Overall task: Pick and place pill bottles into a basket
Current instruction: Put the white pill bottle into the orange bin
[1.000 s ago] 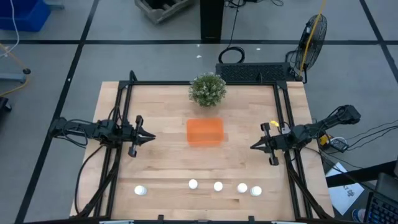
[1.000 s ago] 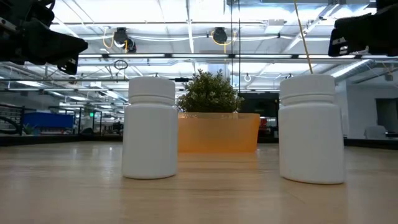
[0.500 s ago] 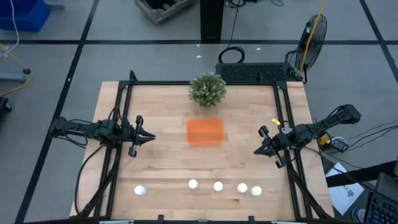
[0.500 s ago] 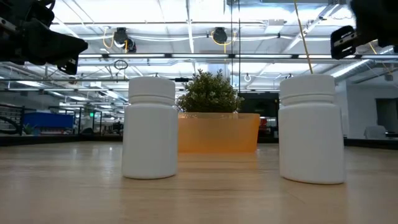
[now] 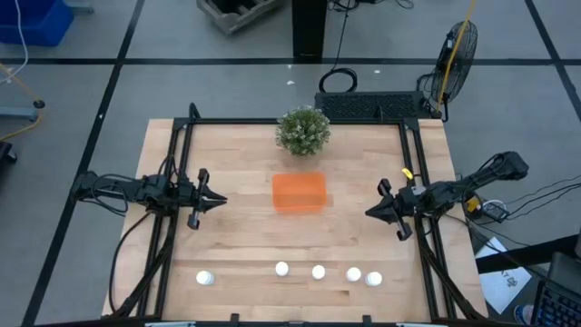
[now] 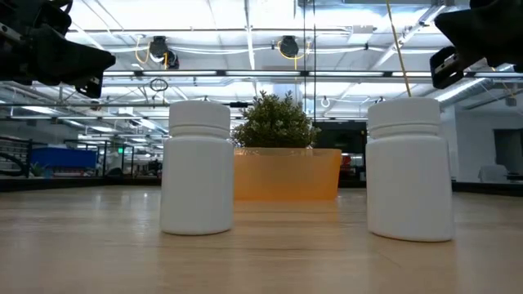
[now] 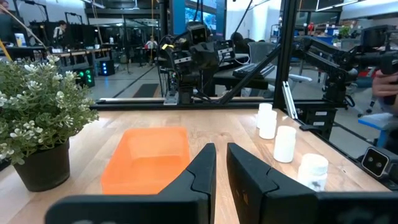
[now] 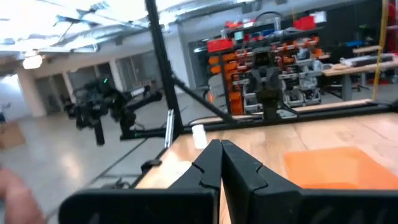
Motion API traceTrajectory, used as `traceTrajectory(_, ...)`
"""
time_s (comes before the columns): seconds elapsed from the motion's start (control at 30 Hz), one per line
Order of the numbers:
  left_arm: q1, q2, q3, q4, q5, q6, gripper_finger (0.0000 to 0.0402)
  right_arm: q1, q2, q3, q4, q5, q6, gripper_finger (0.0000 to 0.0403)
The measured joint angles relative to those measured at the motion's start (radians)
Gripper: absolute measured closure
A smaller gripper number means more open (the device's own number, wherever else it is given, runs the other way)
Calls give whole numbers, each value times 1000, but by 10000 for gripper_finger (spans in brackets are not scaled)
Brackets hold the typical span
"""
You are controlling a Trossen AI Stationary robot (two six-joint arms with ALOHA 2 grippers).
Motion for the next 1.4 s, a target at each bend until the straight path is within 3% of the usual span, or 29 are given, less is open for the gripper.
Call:
traceTrajectory(0.6, 0, 0, 0, 0, 0, 0, 355, 0, 123, 9, 113, 36, 63, 403)
traceTrajectory(0.77, 0, 0, 0, 0, 0, 0, 355, 32, 239, 130, 57, -27, 161, 390)
traceTrajectory(0.87, 0, 0, 0, 1, 0, 0, 355, 75, 349, 251, 17, 32, 115, 365)
traceTrajectory(1.03, 0, 2, 0, 0, 0, 0, 355, 120, 515, 453, -289, 110, 116, 301)
traceTrajectory(1.27, 0, 3, 0, -1, 0, 0, 355, 203, 730, 698, -946, 122, 421, 207)
traceTrajectory(1.4, 0, 3, 0, -2, 0, 0, 355, 226, 787, 725, -1064, 79, 556, 172)
